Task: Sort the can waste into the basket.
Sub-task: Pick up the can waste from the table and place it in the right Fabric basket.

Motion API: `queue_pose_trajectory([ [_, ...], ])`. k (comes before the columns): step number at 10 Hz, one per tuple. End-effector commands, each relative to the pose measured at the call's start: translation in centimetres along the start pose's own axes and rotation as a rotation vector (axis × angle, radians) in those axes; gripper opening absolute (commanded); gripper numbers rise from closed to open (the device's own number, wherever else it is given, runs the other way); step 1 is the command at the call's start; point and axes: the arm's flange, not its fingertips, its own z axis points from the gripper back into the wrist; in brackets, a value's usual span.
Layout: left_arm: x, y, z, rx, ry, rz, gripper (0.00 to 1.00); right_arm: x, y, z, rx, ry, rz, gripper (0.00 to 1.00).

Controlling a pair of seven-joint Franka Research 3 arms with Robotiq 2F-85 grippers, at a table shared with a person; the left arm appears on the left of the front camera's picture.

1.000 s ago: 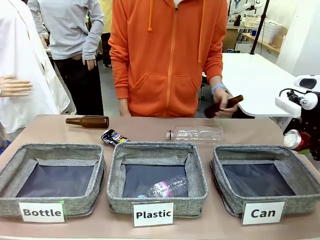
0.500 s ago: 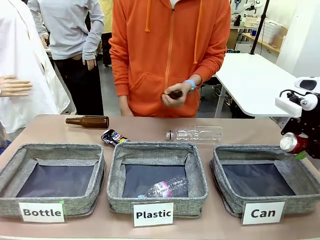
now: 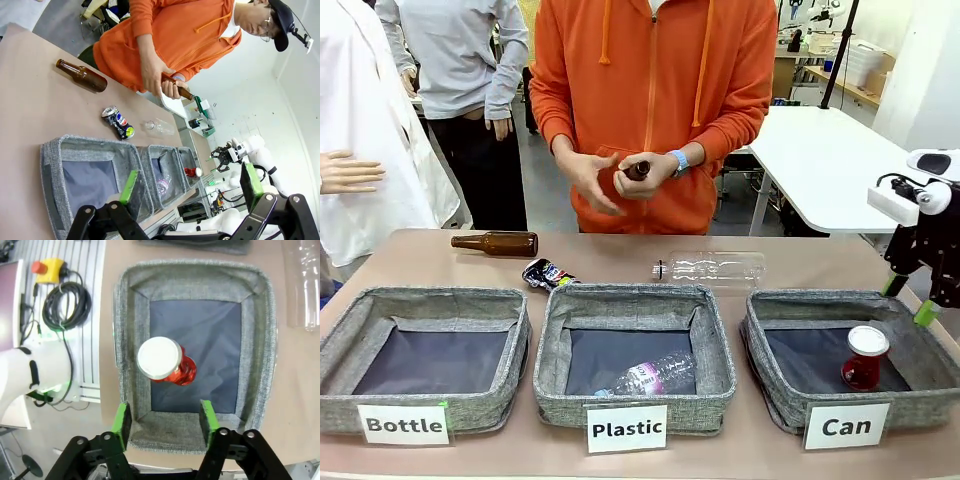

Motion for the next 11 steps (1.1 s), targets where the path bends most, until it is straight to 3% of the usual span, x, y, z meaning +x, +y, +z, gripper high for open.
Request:
queue_pose_trajectory([
  [1, -0.2, -0.1, 0.2, -0.003, 0.011, -0.015, 1.0, -0.3, -0.9, 0.5, -0.003, -0.07, -0.062, 1.0],
  [3, -0.2, -0.1, 0.2, -0.003, 0.011, -0.015, 1.0, -0.9, -1.6, 1.0, -0.06, -0.241, -0.283, 1.0],
  [5, -0.2, -0.1, 0.2, -0.003, 0.011, -0.015, 1.0, -2.3, -2.4, 2.4, -0.049, -0.546, -0.649, 1.0],
  [7, 0.0, 0.0, 0.0, 0.0, 0.0, 0.0, 1.0, -4.5, -2.6, 5.5, 0.292, -1.104, -1.079, 1.0],
  [8, 0.5, -3.0, 2.5, 0.001, 0.021, 0.059, 1.0, -5.9, -2.5, 6.4, 0.407, -1.262, -1.224, 1.0],
  [9, 1.0, -5.1, 4.8, 0.039, 0.059, 0.059, 1.0, -7.4, -2.5, 6.7, 0.468, -1.357, -1.306, 1.0],
  [11, 3.0, -8.4, 10.1, 0.044, 0.124, 0.085, 1.0, -8.9, -3.3, 6.4, 0.547, -1.34, -1.403, 1.0],
])
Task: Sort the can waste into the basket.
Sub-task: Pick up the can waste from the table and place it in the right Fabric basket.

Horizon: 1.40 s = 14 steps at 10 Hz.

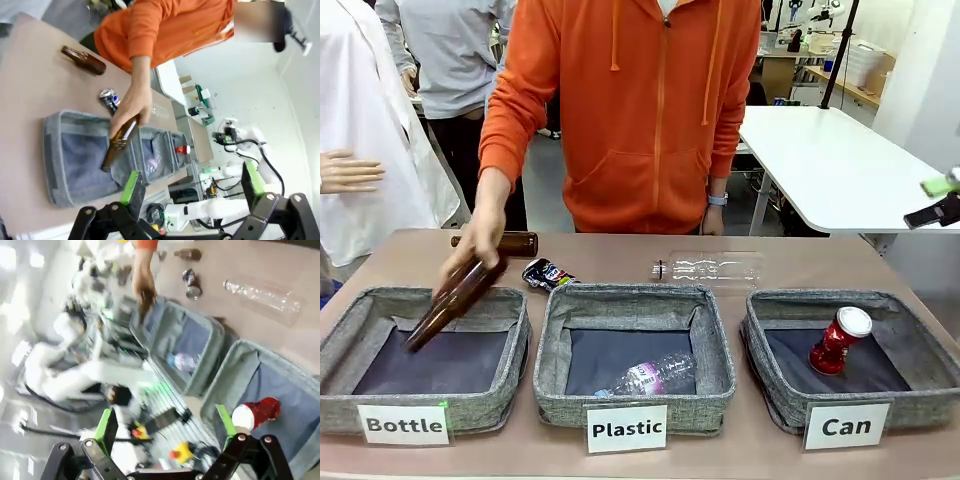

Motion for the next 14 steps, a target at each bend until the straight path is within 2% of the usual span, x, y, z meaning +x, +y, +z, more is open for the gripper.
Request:
queue_pose_trajectory([
  [1, 2.8, -1.7, 6.0, 0.008, 0.02, -0.012, 1.0, 1.3, -0.7, -0.1, 0.198, -0.395, -0.351, 1.0],
  [2, 3.8, -2.4, 9.4, 0.018, -0.057, -0.045, 1.0, 0.0, 0.0, 0.0, 0.0, 0.0, 0.0, 1.0],
  [4, 4.2, -3.4, 14.8, -0.05, -0.152, -0.075, 1.0, 0.0, 0.0, 0.0, 0.0, 0.0, 0.0, 1.0],
  [6, 3.5, -3.6, 15.5, -0.1, -0.184, -0.088, 1.0, 0.0, 0.0, 0.0, 0.0, 0.0, 0.0, 1.0],
  [8, 3.0, -3.5, 12.0, -0.099, -0.092, -0.085, 1.0, 0.0, 0.0, 0.0, 0.0, 0.0, 0.0, 1.0],
  [11, 1.1, -3.4, 4.8, -0.077, 0.097, -0.083, 1.0, 0.0, 0.0, 0.0, 0.0, 0.0, 0.0, 1.0],
  [14, -0.7, -2.0, -1.6, 0.017, 0.273, -0.079, 1.0, 0.0, 0.0, 0.0, 0.0, 0.0, 0.0, 1.0],
])
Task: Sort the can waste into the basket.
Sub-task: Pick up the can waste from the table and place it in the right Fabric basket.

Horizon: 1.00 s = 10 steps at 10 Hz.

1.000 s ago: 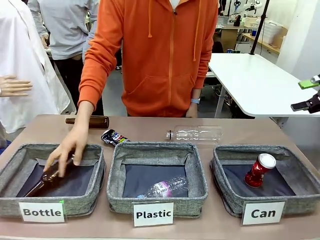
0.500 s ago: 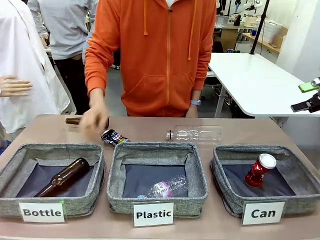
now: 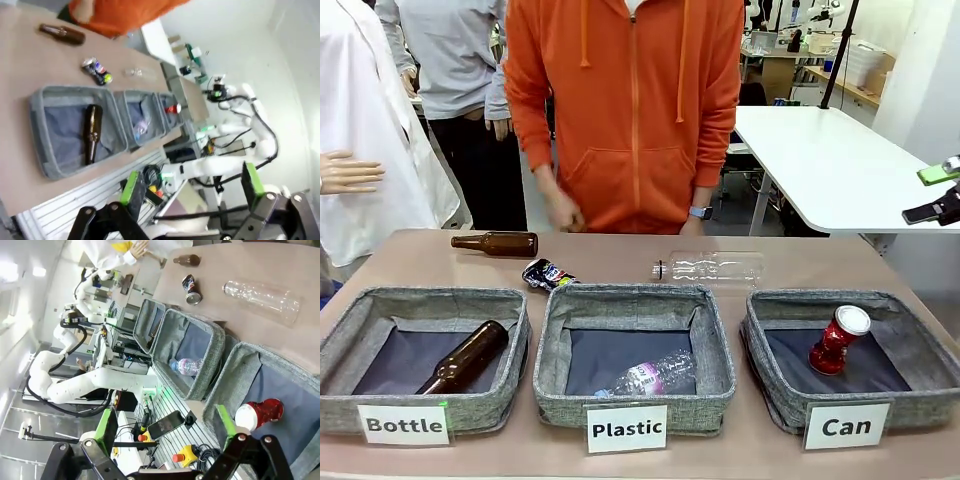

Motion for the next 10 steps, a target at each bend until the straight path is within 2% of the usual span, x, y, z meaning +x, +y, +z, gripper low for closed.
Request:
queue_pose_trajectory([
  [1, -1.1, 0.9, -3.6, 0.051, 0.1, -0.019, 1.0, -0.2, 0.1, 0.2, 0.0, 0.006, 0.013, 1.0],
  [2, -1.5, 1.2, -5.0, 0.044, 0.124, -0.038, 1.0, -0.2, 0.1, 0.2, 0.0, 0.006, 0.013, 1.0],
  [3, -1.7, 1.6, -6.2, 0.056, 0.093, -0.054, 1.0, -0.2, 0.1, 0.2, 0.0, 0.006, 0.013, 1.0],
  [4, -0.7, 1.0, -4.1, 0.036, 0.103, -0.002, 1.0, -0.2, 0.1, 0.2, 0.0, 0.006, 0.013, 1.0],
  [10, -0.8, 1.2, -4.4, 0.044, 0.09, -0.015, 1.0, -0.2, 0.1, 0.2, 0.0, 0.006, 0.013, 1.0],
])
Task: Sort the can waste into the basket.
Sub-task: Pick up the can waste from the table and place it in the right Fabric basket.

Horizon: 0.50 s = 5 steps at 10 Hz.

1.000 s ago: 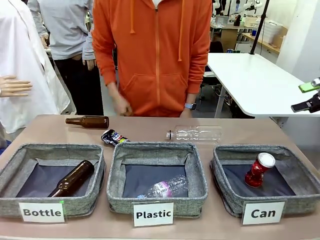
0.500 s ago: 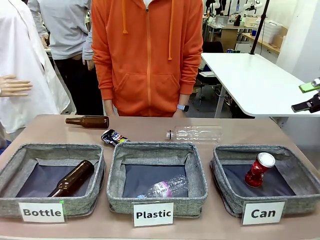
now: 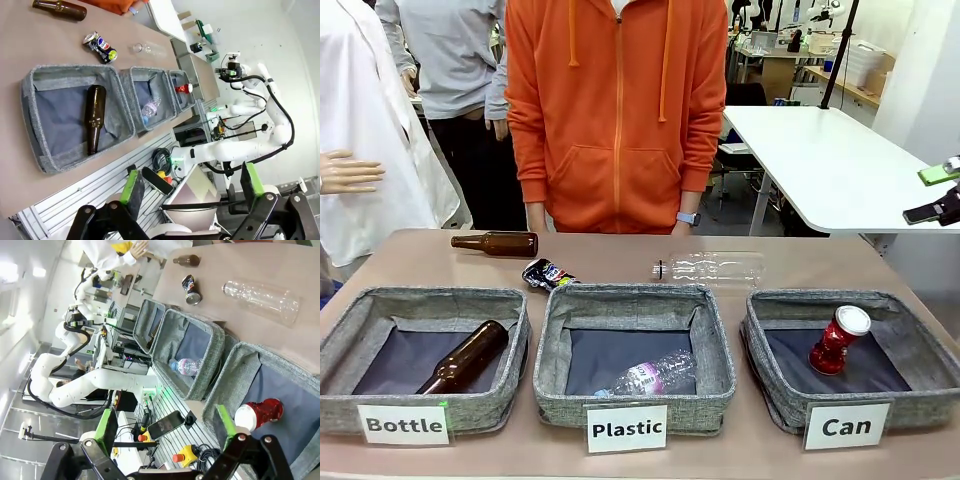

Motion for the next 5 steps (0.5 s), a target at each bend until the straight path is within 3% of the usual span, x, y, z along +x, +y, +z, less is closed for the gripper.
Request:
queue_pose_trajectory([
  [1, 0.8, -2.1, -2.7, 0.097, 0.083, -0.042, 1.0, -0.2, 0.1, 0.1, 0.001, 0.007, 0.014, 1.0],
  [3, 4.9, -5.5, -10.5, 0.257, 0.259, -0.133, 1.0, -0.2, 0.1, 0.1, 0.001, 0.007, 0.014, 1.0],
  [5, 8.7, -7.0, -19.3, 0.357, 0.296, -0.152, 1.0, -0.2, 0.1, 0.1, 0.001, 0.007, 0.014, 1.0],
])
